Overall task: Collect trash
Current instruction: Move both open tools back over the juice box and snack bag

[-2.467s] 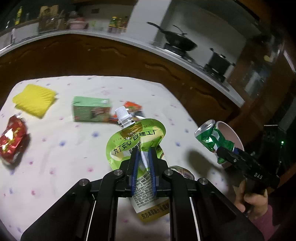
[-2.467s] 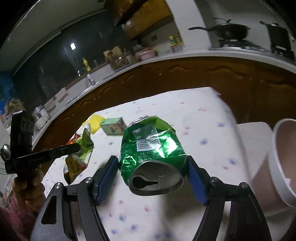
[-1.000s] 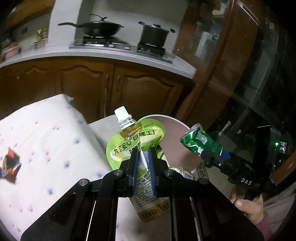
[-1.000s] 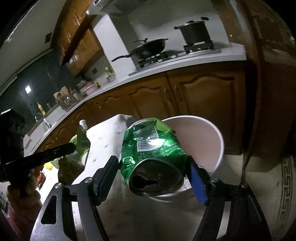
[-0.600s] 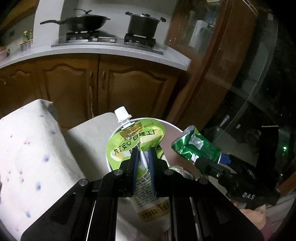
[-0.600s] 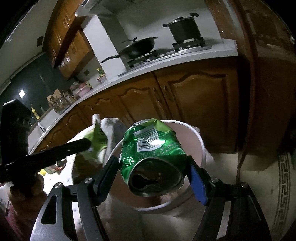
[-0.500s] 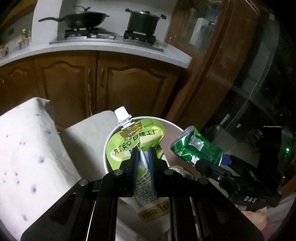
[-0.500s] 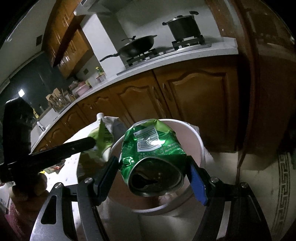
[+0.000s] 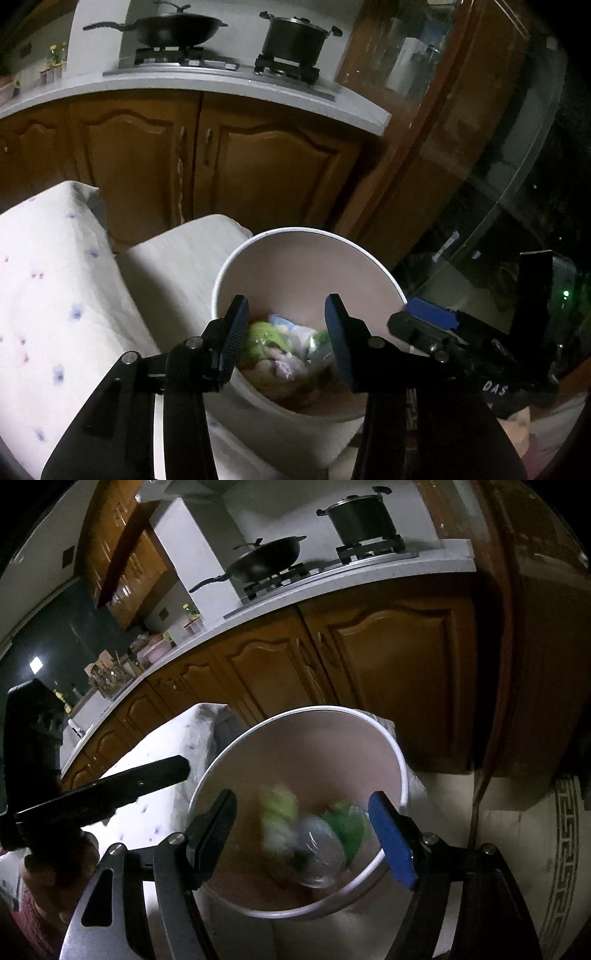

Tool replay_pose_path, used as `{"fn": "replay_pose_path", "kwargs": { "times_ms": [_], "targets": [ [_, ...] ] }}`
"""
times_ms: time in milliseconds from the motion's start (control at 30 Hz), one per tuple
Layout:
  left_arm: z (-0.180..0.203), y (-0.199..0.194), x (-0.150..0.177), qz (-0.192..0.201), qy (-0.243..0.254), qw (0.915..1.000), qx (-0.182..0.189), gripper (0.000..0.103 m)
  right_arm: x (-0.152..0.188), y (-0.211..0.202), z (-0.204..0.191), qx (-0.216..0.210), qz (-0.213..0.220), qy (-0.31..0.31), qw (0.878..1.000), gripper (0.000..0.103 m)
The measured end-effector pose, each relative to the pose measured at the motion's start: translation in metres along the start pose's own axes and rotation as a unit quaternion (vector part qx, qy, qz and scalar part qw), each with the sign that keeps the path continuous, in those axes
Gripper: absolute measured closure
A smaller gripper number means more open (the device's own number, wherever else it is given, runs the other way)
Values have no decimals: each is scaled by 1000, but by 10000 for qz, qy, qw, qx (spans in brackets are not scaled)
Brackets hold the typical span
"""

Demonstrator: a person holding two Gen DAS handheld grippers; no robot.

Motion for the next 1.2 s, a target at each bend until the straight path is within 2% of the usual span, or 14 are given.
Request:
{"fn": "replay_pose_path", "kwargs": {
  "times_ms": [400,500,567,633,733,967,1200],
  "targets": [
    [-36,-47,27,157,-380,9990,-158,60,4,-14,-15,-35,163,45,9999,27],
    [-50,-65,37,237,-508,9982,-233,60,4,-21,-25,-93,302,41,9995,23],
    [-60,-78,45,288,-604,9972,-348,54,6,-25,-34,-206,378,64,9991,21],
    [-70,-90,54,330,-724,9959,-434,53,8,-27,-44,-292,428,30,9987,19],
    [-89,-113,74,390,-971,9930,-542,53,10,-27,-61,-399,432,-69,9982,15],
    [-129,-158,111,511,-1328,9858,-894,51,22,-14,-107,-758,279,-254,9964,15],
    [-180,-205,145,672,-1712,9730,-1396,51,41,7,-148,-1037,-26,-425,9937,15]
  ]
}}
Point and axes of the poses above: each gripper's, at about its wrist camera, not at the fingertips, and y roughly the way its jaws point, z to its right, x to its underside, the point moved 1 cm from there along y, roughly the way its jaws point, and after that the axes turned 1 degree about y, right-handed, at the moved point
